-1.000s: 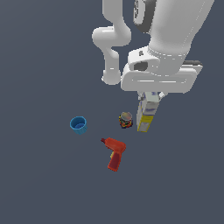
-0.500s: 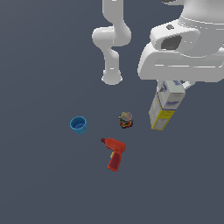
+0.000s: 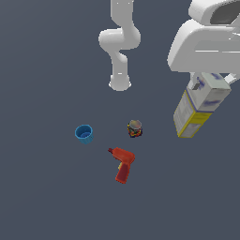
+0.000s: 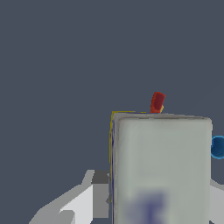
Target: Pick up a designated object from a clutter of objects.
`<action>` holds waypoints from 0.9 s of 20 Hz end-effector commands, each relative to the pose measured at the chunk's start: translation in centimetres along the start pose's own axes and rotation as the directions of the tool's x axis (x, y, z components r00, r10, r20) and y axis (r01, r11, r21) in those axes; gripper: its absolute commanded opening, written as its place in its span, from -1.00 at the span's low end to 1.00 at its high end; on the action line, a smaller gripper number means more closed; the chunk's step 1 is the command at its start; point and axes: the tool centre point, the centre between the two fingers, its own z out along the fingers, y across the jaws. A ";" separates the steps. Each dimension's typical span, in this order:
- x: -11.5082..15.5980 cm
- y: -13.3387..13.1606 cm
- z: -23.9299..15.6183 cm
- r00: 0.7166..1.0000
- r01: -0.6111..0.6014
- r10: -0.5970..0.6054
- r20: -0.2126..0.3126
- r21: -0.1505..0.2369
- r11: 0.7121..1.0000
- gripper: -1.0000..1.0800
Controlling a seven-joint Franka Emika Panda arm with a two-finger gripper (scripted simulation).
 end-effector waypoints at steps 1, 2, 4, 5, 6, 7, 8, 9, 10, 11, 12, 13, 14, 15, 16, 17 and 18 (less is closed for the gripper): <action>0.4 -0.6 -1.0 1.000 -0.001 0.001 0.000 0.000 1.000 -1.00; 0.6 -0.9 -1.4 1.000 -0.001 0.001 0.000 0.000 1.000 -1.00; 0.8 -1.4 -2.0 1.000 -0.001 0.001 0.000 0.000 1.000 -1.00; 1.0 -1.6 -2.4 1.000 -0.001 0.001 0.000 0.000 1.000 -1.00; 1.1 -1.8 -2.7 1.000 -0.001 0.001 0.000 0.000 1.000 -1.00; 1.2 -2.0 -3.0 1.000 -0.001 0.001 0.000 0.000 1.000 -1.00; 1.4 -2.2 -3.3 1.000 -0.001 0.001 0.000 0.000 1.000 -1.00; 1.5 -2.4 -3.6 1.000 -0.001 0.001 0.000 0.000 1.000 -1.00; 1.6 -2.6 -3.8 1.000 -0.001 0.001 0.000 0.000 1.000 -1.00; 1.7 -2.8 -4.1 1.000 -0.001 0.001 0.000 0.000 1.000 -1.00; 1.8 -3.0 -4.3 1.000 -0.001 0.001 0.000 0.000 1.000 -1.00; 1.9 -3.1 -4.6 1.000 -0.001 0.001 0.000 0.000 1.000 -1.00; 2.0 -3.3 -4.8 1.000 -0.001 0.001 0.000 0.000 1.000 -1.00; 2.1 -3.5 -5.0 1.000 -0.001 0.001 0.000 0.000 1.000 -1.00; 2.2 -3.6 -5.2 1.000 -0.001 0.001 0.000 0.000 1.000 -1.00; 2.3 -3.7 -5.4 1.000 -0.001 0.001 0.000 0.000 1.000 -1.00; 2.4 -3.9 -5.6 1.000 -0.001 0.001 0.000 0.000 1.000 -1.00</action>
